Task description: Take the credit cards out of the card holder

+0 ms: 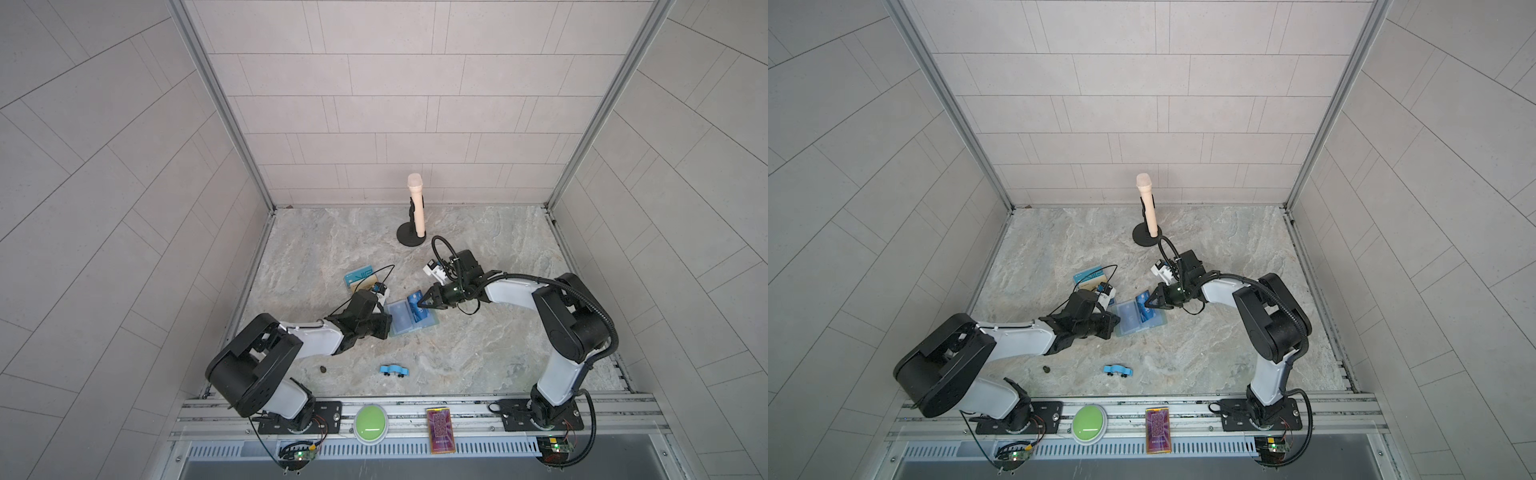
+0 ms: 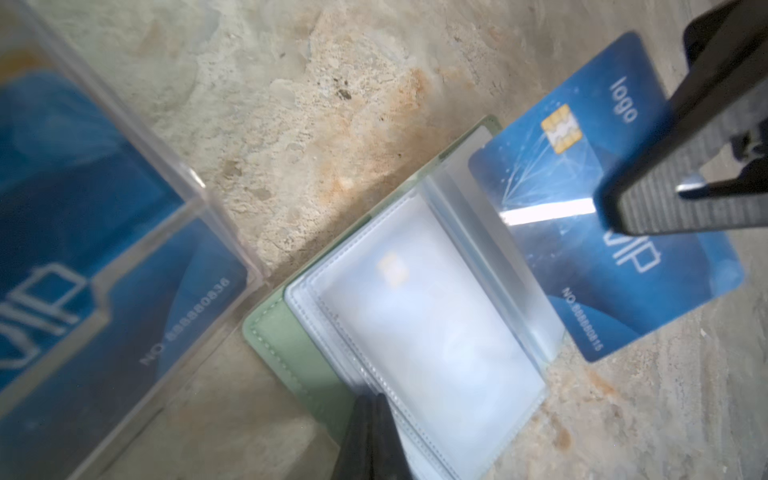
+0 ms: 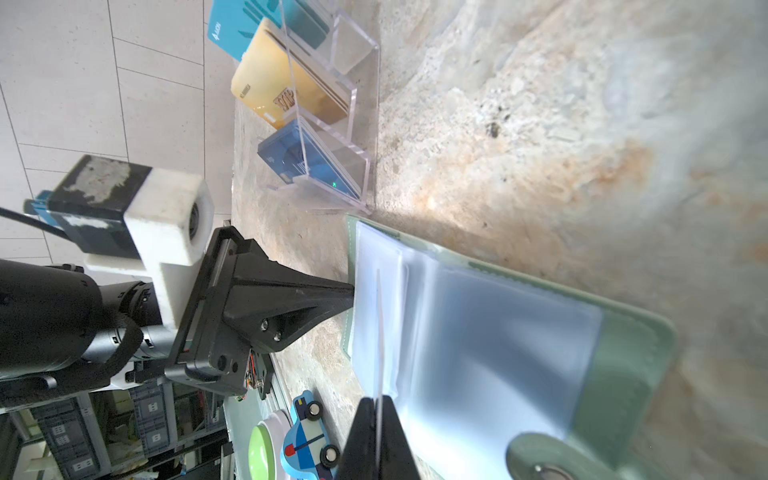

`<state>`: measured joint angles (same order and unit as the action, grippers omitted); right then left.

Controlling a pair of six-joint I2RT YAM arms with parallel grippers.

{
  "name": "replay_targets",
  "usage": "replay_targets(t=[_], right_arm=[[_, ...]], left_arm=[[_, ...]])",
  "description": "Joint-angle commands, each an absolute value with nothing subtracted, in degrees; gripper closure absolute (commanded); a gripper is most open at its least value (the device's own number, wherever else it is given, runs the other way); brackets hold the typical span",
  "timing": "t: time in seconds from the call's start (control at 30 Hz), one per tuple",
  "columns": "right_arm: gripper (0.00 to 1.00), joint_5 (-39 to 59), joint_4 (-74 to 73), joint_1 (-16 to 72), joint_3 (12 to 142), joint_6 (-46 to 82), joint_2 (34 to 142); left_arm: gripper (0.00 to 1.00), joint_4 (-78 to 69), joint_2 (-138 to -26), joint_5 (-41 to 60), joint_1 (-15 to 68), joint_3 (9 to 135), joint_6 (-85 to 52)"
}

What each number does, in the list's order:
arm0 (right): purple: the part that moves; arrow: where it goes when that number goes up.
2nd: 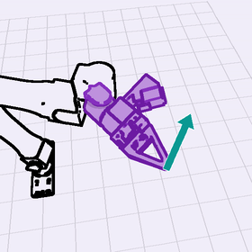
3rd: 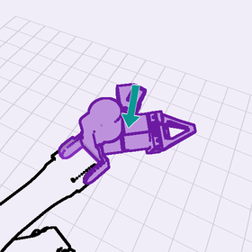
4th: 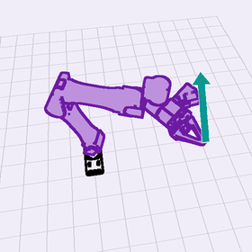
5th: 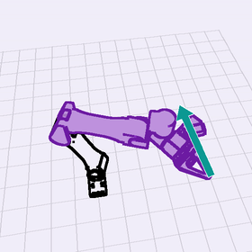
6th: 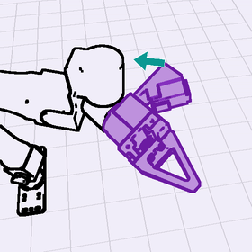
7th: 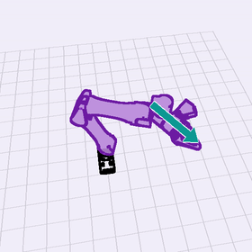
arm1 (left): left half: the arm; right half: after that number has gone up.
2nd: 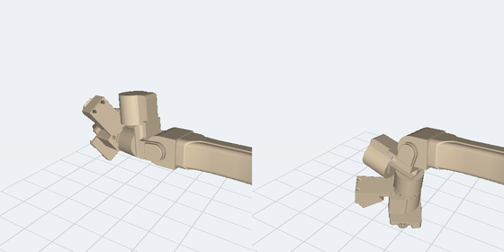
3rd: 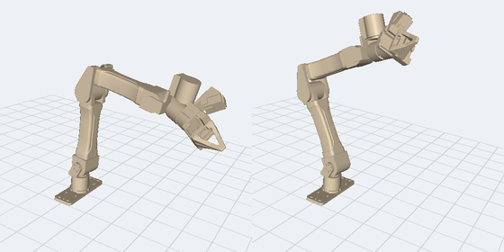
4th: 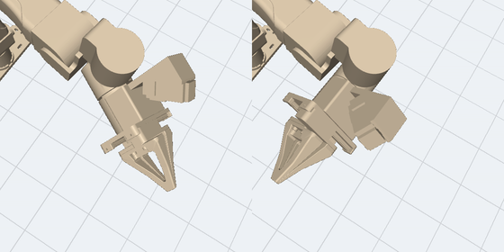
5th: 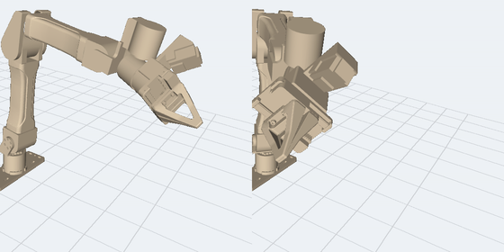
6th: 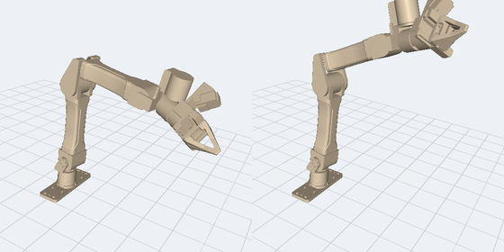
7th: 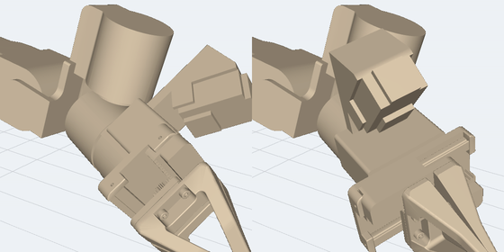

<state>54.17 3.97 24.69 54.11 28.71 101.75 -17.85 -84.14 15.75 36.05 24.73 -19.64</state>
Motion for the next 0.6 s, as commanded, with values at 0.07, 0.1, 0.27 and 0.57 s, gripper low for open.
replay_targets(t=[0.07,0.1,0.27,0.57], right_arm=[[0.94,51.08,13.56,24.07,55.75,21.13,98.34],[0.94,50.90,14.37,23.99,55.81,20.30,97.81],[0.94,51.54,17.49,23.90,56.79,15.55,95.12],[0.94,55.73,20.83,23.98,58.23,8.30,89.51]], left_arm=[[0.93,-9.67,-79.94,15.71,36.58,25.00,-17.97],[0.92,-8.40,-78.90,15.11,36.56,25.44,-17.93],[0.79,-4.72,-72.06,15.10,36.56,27.11,-17.81],[0.52,2.79,-59.48,14.38,36.30,32.00,-17.94]])
